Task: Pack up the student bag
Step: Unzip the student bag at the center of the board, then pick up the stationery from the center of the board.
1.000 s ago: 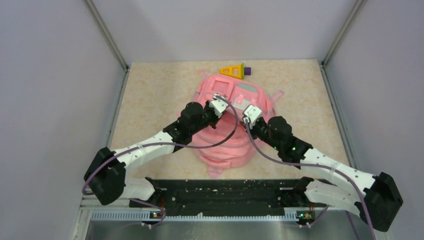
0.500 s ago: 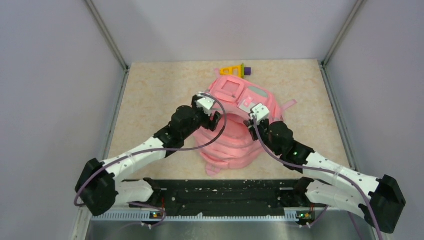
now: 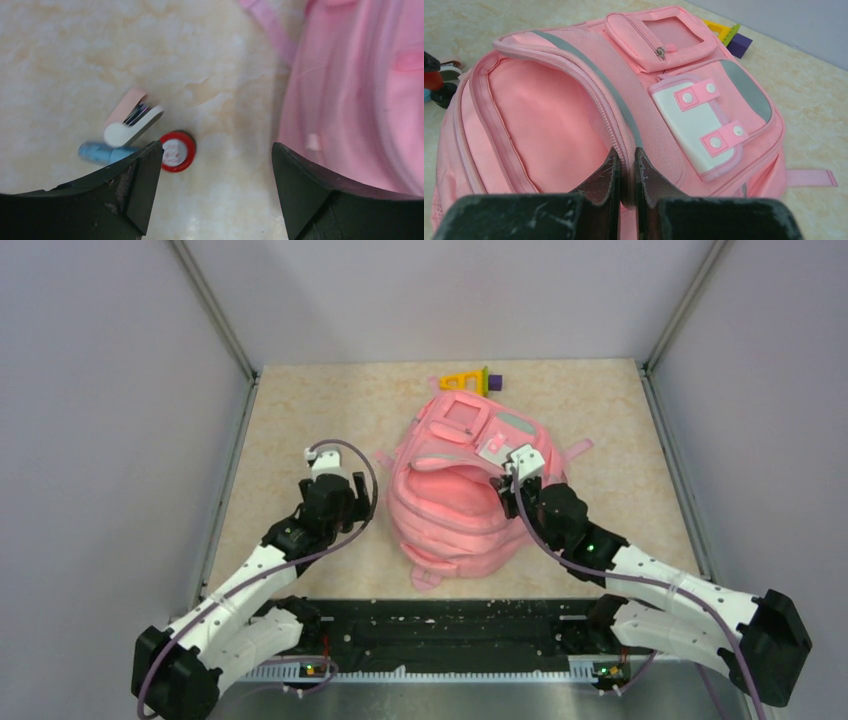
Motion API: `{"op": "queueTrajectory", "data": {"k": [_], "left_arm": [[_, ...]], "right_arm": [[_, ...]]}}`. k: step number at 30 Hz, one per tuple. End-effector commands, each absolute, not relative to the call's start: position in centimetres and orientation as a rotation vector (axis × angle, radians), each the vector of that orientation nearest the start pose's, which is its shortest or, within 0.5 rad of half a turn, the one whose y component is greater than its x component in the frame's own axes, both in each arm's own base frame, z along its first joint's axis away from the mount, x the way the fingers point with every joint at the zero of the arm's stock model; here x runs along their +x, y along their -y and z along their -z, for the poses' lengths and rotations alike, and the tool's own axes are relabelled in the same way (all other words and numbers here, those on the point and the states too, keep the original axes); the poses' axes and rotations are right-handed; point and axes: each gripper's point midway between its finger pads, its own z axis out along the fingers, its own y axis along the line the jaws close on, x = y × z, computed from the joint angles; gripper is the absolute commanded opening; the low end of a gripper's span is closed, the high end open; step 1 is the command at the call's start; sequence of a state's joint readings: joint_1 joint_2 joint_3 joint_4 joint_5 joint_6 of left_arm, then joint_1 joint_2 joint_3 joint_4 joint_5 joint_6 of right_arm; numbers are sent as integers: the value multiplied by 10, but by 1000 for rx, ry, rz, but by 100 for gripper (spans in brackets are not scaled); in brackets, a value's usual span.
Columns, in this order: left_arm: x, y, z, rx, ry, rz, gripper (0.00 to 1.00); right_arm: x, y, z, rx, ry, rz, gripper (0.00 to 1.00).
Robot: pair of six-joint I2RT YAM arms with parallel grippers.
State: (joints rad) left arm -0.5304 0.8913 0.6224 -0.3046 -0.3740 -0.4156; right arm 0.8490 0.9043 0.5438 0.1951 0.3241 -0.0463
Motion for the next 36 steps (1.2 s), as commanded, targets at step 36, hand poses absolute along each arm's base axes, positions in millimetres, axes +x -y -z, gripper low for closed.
{"op": "queueTrajectory", "data": {"k": [36], "left_arm": [[269,60,-81,-439,-2244,135,59]], "right_arm": [[274,-224,-238,-391,-1580,-397,0]]}}
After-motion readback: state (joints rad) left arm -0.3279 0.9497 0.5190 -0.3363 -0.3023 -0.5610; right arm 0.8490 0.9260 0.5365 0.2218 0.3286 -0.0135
